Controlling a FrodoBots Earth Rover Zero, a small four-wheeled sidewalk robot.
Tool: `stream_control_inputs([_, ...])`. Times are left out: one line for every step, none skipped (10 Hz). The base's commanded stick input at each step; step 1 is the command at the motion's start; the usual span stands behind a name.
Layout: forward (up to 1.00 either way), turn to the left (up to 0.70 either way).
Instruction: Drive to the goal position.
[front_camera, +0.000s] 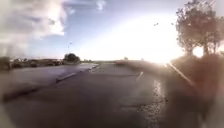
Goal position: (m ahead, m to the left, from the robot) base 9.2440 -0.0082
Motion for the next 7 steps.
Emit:
stream_control_inputs([0.7, 0.0])
stream_control_inputs([0.7, 0.0])
stream_control_inputs([0.7, 0.0])
stream_control_inputs([0.7, 0.0])
stream_control_inputs([0.7, 0.0])
stream_control_inputs([0.7, 0.0])
stream_control_inputs([0.7, 0.0])
